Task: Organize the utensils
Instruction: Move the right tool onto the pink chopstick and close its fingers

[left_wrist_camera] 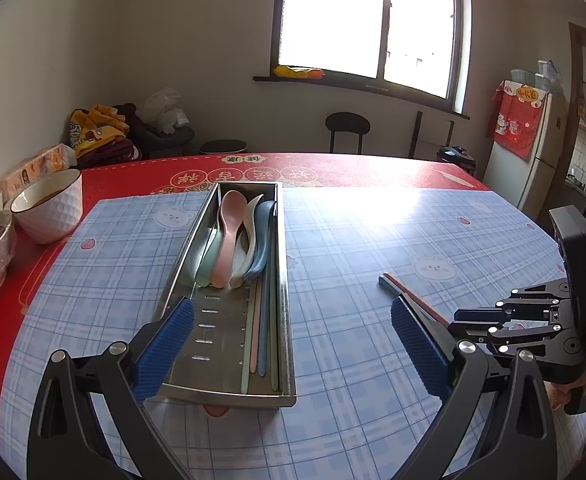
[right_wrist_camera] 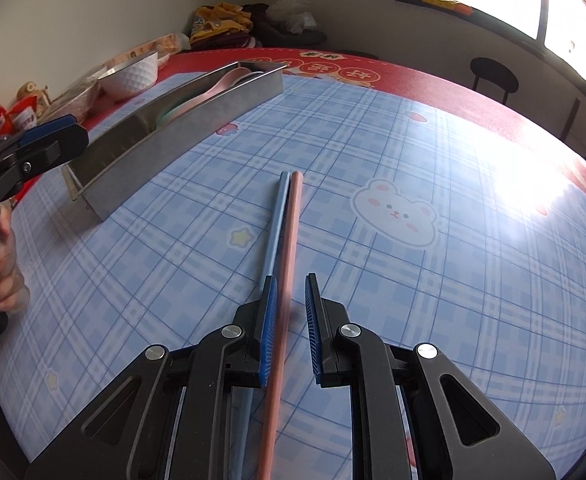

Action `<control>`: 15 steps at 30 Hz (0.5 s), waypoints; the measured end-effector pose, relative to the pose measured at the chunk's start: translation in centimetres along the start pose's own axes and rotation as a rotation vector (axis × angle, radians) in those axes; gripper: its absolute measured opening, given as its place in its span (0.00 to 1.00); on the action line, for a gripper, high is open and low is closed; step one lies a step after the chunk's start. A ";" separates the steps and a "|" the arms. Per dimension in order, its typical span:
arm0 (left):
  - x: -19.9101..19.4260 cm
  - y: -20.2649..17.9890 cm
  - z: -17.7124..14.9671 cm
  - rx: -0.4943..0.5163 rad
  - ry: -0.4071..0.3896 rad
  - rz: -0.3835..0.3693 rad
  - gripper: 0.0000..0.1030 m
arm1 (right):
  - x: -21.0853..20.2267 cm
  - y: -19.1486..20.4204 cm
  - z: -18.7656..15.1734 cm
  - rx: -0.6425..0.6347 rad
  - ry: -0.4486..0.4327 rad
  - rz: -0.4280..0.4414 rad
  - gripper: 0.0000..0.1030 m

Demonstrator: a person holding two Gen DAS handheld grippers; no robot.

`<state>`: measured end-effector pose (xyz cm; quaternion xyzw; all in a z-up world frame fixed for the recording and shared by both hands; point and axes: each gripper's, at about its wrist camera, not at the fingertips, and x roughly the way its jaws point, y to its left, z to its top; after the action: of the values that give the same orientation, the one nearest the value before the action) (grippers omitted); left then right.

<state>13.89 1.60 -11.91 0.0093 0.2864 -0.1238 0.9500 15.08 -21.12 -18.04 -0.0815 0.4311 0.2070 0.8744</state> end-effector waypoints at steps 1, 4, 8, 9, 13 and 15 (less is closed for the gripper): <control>0.0 0.0 0.0 -0.002 0.000 -0.001 0.93 | 0.1 0.1 0.1 0.003 -0.002 -0.005 0.15; 0.1 0.0 -0.2 -0.004 0.003 -0.006 0.93 | 0.3 -0.2 0.4 0.017 -0.002 -0.003 0.14; 0.3 -0.2 -0.4 -0.001 0.014 -0.019 0.93 | 0.5 -0.7 0.5 0.034 -0.004 0.016 0.13; 0.3 -0.4 -0.4 0.001 0.015 -0.019 0.93 | 0.5 -0.8 0.5 0.041 -0.005 0.024 0.13; 0.3 -0.7 -0.5 -0.001 0.015 -0.024 0.93 | 0.5 -1.2 0.3 0.065 -0.011 0.068 0.07; 0.2 -1.0 -0.5 0.000 0.015 -0.034 0.91 | 0.5 -1.4 0.2 0.073 -0.014 0.076 0.07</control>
<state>13.55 0.64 -12.41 0.0052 0.2938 -0.1399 0.9455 16.09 -22.13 -18.34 -0.0317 0.4351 0.2246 0.8714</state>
